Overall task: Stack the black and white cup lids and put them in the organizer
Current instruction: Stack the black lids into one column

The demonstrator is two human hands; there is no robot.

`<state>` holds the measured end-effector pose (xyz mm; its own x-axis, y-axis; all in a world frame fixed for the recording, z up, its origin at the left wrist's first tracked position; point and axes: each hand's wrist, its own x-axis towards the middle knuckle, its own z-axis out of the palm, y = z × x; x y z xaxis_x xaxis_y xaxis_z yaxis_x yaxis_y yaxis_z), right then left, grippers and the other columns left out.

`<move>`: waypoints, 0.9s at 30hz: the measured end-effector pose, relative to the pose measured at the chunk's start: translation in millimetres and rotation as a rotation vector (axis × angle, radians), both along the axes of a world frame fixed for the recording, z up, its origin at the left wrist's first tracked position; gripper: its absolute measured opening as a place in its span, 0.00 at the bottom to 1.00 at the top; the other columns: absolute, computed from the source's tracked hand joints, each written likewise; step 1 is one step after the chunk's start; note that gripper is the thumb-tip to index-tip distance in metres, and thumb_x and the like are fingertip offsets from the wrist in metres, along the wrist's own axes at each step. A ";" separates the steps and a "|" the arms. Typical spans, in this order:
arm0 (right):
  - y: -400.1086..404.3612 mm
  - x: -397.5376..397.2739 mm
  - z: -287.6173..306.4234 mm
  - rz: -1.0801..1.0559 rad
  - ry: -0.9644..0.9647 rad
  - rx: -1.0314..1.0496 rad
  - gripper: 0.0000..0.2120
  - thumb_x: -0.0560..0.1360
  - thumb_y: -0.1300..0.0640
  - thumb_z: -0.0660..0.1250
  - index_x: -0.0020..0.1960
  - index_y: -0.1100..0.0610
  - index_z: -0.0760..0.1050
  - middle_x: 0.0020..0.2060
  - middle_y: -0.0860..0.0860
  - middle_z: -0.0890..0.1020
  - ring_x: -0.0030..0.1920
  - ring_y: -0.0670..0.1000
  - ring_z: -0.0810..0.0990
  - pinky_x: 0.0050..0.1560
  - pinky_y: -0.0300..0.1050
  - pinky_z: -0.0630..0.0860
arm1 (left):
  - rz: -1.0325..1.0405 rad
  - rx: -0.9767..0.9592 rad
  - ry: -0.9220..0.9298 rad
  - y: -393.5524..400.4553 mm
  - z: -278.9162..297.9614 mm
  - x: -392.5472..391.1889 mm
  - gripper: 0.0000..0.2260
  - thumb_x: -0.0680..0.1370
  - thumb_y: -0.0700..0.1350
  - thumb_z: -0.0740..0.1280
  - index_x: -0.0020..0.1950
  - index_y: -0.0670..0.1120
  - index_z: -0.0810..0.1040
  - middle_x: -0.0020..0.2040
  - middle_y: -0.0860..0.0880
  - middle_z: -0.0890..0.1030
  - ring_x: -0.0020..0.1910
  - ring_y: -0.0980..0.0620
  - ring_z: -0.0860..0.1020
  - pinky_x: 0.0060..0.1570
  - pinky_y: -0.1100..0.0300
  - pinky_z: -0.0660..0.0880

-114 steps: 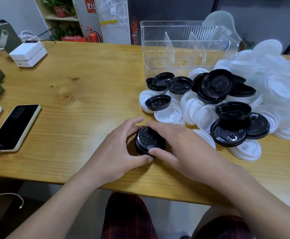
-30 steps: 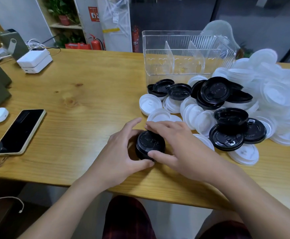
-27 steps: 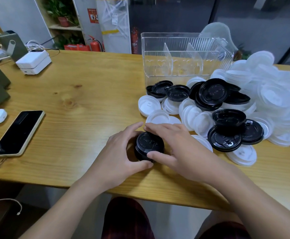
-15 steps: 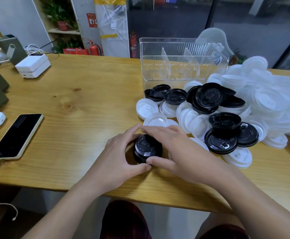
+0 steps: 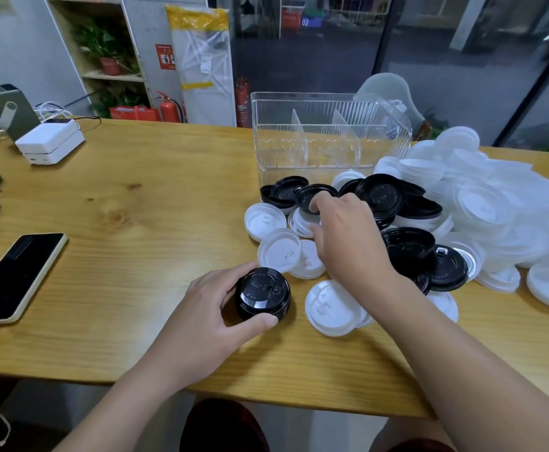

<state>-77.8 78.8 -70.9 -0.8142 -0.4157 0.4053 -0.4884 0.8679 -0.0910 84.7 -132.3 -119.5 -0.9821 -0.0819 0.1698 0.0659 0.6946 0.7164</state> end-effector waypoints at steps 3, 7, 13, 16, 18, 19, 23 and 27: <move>0.5 -2.0 -5.3 -0.008 0.017 -0.025 0.18 0.70 0.73 0.71 0.51 0.55 0.72 0.37 0.50 0.76 0.41 0.54 0.71 0.46 0.56 0.74 | 0.007 0.001 0.002 0.5 -0.1 0.6 0.33 0.73 0.66 0.80 0.75 0.78 0.69 0.68 0.78 0.73 0.75 0.64 0.69 0.72 0.60 0.68; 3.4 1.3 -9.4 0.033 0.039 -0.120 0.18 0.69 0.75 0.70 0.50 0.55 0.73 0.38 0.50 0.77 0.41 0.56 0.71 0.45 0.58 0.73 | 0.007 0.001 -0.010 0.6 0.0 0.6 0.34 0.73 0.67 0.79 0.76 0.76 0.70 0.68 0.78 0.73 0.75 0.64 0.70 0.72 0.59 0.69; 11.5 13.9 -9.4 0.176 -0.018 -0.314 0.11 0.84 0.62 0.66 0.63 0.52 0.80 0.51 0.48 0.81 0.54 0.55 0.75 0.59 0.56 0.68 | 0.014 -0.006 -0.017 0.4 -0.5 1.0 0.34 0.73 0.67 0.79 0.77 0.73 0.70 0.68 0.78 0.73 0.75 0.63 0.70 0.71 0.62 0.68; 15.8 23.7 -2.5 0.206 -0.108 -0.409 0.10 0.86 0.58 0.66 0.63 0.48 0.81 0.52 0.44 0.79 0.59 0.51 0.73 0.65 0.49 0.62 | 0.011 -0.012 -0.018 1.0 -0.1 0.7 0.34 0.73 0.67 0.79 0.77 0.74 0.70 0.68 0.78 0.72 0.76 0.63 0.69 0.72 0.61 0.68; 19.5 32.5 5.7 0.247 -0.204 -0.486 0.08 0.87 0.56 0.65 0.59 0.46 0.81 0.51 0.43 0.78 0.60 0.50 0.75 0.67 0.45 0.65 | 0.013 -0.014 -0.020 1.2 0.1 0.2 0.34 0.74 0.67 0.79 0.77 0.74 0.69 0.69 0.78 0.72 0.76 0.64 0.69 0.70 0.63 0.67; 20.5 37.7 10.5 0.265 -0.268 -0.526 0.07 0.87 0.56 0.65 0.57 0.45 0.80 0.51 0.42 0.78 0.59 0.47 0.76 0.64 0.40 0.67 | 0.015 -0.014 -0.020 0.9 -0.3 0.4 0.34 0.74 0.67 0.79 0.77 0.74 0.69 0.69 0.78 0.72 0.76 0.64 0.69 0.70 0.64 0.67; 23.0 55.8 21.2 0.319 -0.487 -0.652 0.09 0.88 0.52 0.62 0.51 0.51 0.77 0.46 0.42 0.80 0.48 0.42 0.78 0.48 0.31 0.69 | 0.022 -0.006 -0.034 -0.1 -1.2 0.8 0.35 0.73 0.69 0.78 0.78 0.72 0.69 0.69 0.74 0.74 0.77 0.62 0.70 0.74 0.60 0.69; 17.2 63.5 15.4 0.323 -0.612 -0.853 0.13 0.88 0.50 0.63 0.49 0.56 0.77 0.35 0.45 0.76 0.36 0.45 0.72 0.40 0.41 0.72 | 0.021 -0.014 -0.031 0.9 0.0 0.8 0.35 0.73 0.68 0.79 0.78 0.72 0.70 0.69 0.75 0.74 0.76 0.63 0.69 0.73 0.61 0.67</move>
<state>-14.3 96.0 -55.4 -0.8789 -0.4203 0.2255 -0.3489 0.2443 -0.9047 85.5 -131.4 -119.5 -0.9850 -0.1001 0.1405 0.0294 0.7054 0.7082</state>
